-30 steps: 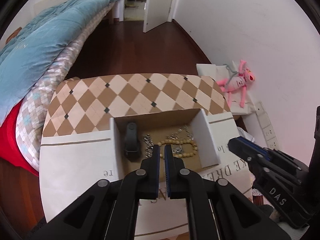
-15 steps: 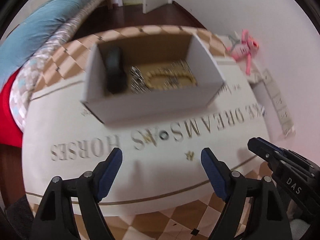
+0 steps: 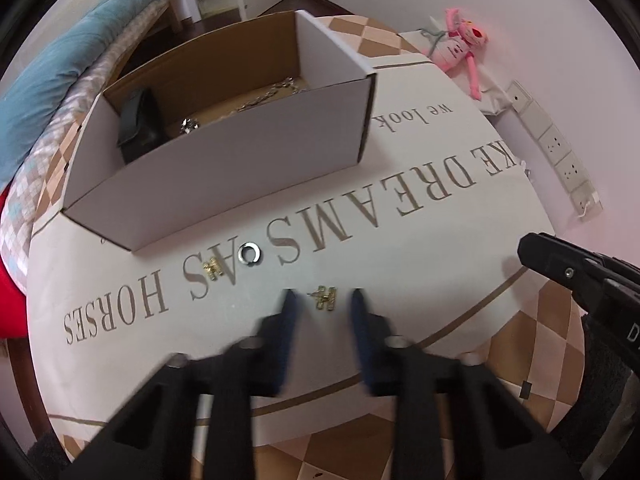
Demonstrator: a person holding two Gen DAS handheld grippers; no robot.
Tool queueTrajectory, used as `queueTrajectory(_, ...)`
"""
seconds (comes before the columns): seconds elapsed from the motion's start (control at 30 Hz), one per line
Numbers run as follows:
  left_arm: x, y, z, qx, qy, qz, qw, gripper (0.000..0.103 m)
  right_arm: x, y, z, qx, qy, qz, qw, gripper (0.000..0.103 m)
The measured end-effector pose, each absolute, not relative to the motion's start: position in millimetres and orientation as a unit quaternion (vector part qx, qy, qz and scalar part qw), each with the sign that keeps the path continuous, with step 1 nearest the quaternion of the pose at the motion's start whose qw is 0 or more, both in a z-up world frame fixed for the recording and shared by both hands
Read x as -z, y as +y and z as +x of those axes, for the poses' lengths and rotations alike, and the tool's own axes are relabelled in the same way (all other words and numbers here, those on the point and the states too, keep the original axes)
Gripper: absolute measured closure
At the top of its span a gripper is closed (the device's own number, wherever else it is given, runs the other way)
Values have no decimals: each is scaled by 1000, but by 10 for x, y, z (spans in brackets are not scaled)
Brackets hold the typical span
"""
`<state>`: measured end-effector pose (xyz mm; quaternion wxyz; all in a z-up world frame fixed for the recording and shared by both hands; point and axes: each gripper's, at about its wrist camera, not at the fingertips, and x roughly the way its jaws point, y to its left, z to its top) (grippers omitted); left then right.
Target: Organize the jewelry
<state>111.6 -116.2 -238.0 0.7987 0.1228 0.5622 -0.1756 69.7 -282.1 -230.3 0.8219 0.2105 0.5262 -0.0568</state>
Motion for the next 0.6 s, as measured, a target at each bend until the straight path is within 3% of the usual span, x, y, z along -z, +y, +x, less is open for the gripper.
queueTrajectory(0.03,2383,-1177,1114,179,562,126,798,96,2303,-2813,699,57,526,210,822,90)
queueTrajectory(0.27,2307,-1154,1083,180,552,121,805,97,2224,-2763,686,51,520,206,827,90)
queueTrajectory(0.6,1309,-743,1505,200,519,13,831,97,1690,-2603,1004,-8,483,215,849,90)
